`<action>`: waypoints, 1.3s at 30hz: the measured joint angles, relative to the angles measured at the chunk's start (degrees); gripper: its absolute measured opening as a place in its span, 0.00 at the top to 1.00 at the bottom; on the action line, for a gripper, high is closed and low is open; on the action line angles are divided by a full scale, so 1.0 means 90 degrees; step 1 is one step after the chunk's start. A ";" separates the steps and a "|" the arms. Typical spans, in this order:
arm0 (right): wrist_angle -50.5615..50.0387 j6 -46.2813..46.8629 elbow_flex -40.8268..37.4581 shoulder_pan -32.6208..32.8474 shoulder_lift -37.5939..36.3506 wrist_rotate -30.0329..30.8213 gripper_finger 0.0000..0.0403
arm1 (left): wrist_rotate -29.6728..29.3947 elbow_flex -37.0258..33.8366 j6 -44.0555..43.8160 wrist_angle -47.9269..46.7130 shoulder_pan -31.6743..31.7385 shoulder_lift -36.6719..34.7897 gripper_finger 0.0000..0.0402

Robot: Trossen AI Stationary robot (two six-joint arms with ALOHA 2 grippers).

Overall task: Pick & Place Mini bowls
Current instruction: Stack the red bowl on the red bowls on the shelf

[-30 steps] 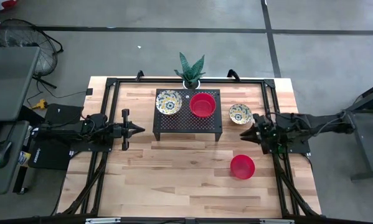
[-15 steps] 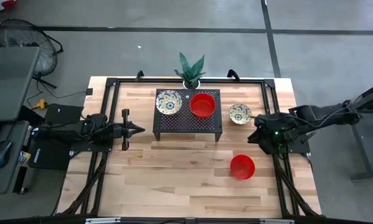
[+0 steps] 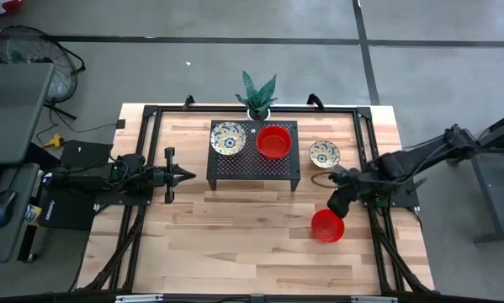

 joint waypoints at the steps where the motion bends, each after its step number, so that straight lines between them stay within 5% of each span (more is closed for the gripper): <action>1: 0.0001 0.0219 0.0000 0.0087 0.0114 0.0042 0.82 | 0.0000 0.0000 0.0001 0.0000 0.0000 0.0000 1.00; 15: -0.0156 0.2177 0.0000 0.0969 0.1611 -0.0032 0.81 | -0.0001 0.0000 -0.0001 0.0000 0.0000 0.0000 1.00; 28: -0.0787 0.3188 0.0002 0.1083 0.2064 -0.0325 0.61 | 0.0000 0.0000 0.0000 -0.0001 -0.0001 0.0000 1.00; 39: -0.0790 0.3505 0.0007 0.1083 0.2615 -0.0659 0.59 | -0.0001 0.0000 -0.0001 -0.0001 -0.0001 0.0000 1.00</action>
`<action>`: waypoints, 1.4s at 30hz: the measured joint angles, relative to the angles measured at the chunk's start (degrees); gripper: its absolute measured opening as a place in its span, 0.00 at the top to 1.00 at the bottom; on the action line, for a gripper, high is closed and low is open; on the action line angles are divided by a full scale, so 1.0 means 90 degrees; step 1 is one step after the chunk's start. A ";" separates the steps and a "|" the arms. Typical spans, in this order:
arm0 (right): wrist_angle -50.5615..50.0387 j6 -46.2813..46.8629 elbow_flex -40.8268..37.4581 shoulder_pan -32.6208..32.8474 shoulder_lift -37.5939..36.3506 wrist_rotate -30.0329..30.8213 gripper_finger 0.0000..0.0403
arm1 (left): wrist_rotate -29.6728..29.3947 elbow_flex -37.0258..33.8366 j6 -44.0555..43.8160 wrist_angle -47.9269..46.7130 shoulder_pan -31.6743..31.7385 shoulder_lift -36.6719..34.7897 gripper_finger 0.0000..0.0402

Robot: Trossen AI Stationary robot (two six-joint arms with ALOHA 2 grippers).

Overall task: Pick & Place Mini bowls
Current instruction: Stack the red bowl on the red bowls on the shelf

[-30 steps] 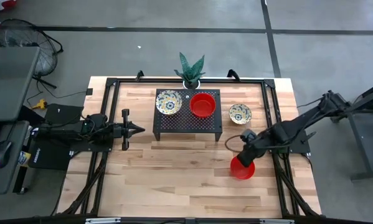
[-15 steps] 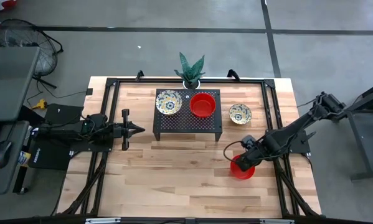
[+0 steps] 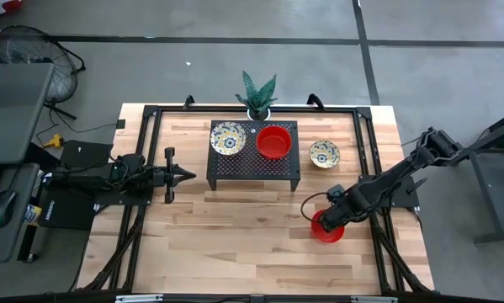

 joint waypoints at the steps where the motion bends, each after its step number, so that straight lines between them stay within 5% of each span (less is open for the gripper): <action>1: 0.0000 0.0030 0.0000 0.0001 0.0040 -0.0015 0.59 | 0.0001 0.0000 0.0002 -0.0001 -0.0001 0.0000 1.00; 17: 0.0953 0.0487 -0.0493 0.0019 0.0314 -0.0295 0.59 | -0.0001 0.0000 0.0000 -0.0001 0.0000 0.0001 1.00; 42: 0.0681 0.0494 -0.0569 0.0018 -0.0103 -0.0214 0.73 | 0.0001 0.0000 0.0000 0.0000 0.0000 0.0000 1.00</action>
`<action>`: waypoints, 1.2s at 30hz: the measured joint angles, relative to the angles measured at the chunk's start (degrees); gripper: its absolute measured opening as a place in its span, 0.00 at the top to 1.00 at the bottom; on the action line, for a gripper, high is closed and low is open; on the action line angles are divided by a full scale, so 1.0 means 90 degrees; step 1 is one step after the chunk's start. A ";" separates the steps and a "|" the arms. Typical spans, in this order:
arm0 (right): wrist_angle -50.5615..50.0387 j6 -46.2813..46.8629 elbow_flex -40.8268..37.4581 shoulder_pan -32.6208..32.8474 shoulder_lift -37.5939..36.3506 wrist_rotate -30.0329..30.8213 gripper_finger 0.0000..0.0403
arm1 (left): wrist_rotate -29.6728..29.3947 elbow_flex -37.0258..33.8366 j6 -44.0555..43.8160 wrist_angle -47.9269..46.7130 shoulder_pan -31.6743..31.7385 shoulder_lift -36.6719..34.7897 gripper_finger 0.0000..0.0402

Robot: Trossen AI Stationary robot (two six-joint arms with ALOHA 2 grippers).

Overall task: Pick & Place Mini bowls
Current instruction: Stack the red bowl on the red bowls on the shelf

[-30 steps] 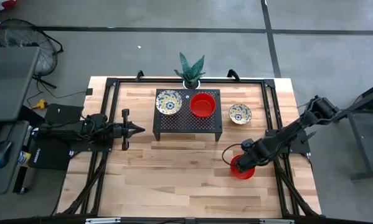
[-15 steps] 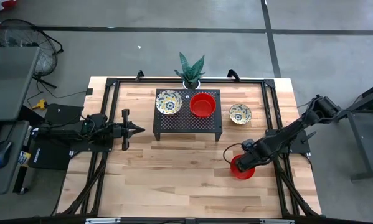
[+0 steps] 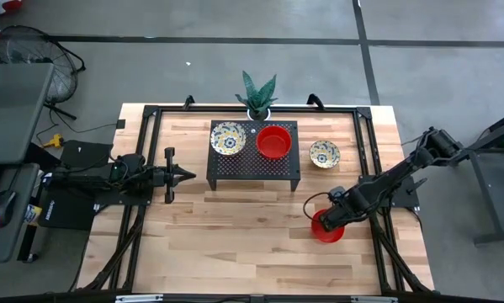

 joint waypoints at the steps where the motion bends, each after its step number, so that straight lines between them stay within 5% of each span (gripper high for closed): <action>1: 0.0081 -0.0002 -0.0050 0.0002 0.0000 -0.0005 0.73 | 0.0000 0.0000 0.0002 0.0000 0.0000 0.0000 1.00; 20: 0.0414 -0.0015 -0.0223 -0.0001 -0.0037 -0.0119 0.74 | 0.0000 0.0000 0.0001 -0.0002 0.0000 0.0000 1.00; 36: 0.0393 -0.0190 -0.0213 -0.0001 -0.0095 -0.0165 0.99 | 0.0000 0.0000 0.0002 -0.0002 -0.0002 0.0002 1.00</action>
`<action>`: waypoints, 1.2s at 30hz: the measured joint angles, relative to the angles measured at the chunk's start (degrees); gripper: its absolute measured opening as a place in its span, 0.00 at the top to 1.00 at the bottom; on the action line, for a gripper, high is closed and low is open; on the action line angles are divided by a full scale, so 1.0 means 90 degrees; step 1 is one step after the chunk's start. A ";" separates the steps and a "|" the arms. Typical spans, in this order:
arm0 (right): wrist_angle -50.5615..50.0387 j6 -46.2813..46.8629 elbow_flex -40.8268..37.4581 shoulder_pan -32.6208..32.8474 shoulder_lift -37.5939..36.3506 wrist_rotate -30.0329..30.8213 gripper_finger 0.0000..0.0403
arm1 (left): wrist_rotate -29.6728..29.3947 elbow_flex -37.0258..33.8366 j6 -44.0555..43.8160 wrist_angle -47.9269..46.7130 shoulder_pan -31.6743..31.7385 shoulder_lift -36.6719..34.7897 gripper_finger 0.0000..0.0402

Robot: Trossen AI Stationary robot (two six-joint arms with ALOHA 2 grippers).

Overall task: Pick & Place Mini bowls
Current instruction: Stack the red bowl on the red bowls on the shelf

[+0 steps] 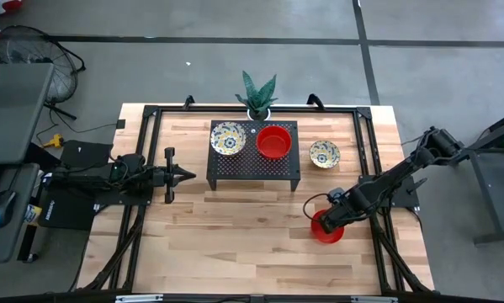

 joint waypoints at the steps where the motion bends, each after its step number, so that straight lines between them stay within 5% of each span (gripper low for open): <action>1: 0.0001 -0.0018 0.0001 0.0000 0.0000 -0.0004 0.99 | -0.0002 0.0000 0.0000 0.0001 0.0002 -0.0001 1.00; 18: -0.0436 -0.0220 0.0425 -0.0017 0.0002 -0.0120 1.00 | 0.0000 0.0000 -0.0002 0.0000 0.0001 -0.0002 1.00; 36: -0.2852 -0.0843 0.3055 -0.0103 0.0007 0.0469 1.00 | 0.0000 0.0000 0.0000 0.0002 0.0000 -0.0002 1.00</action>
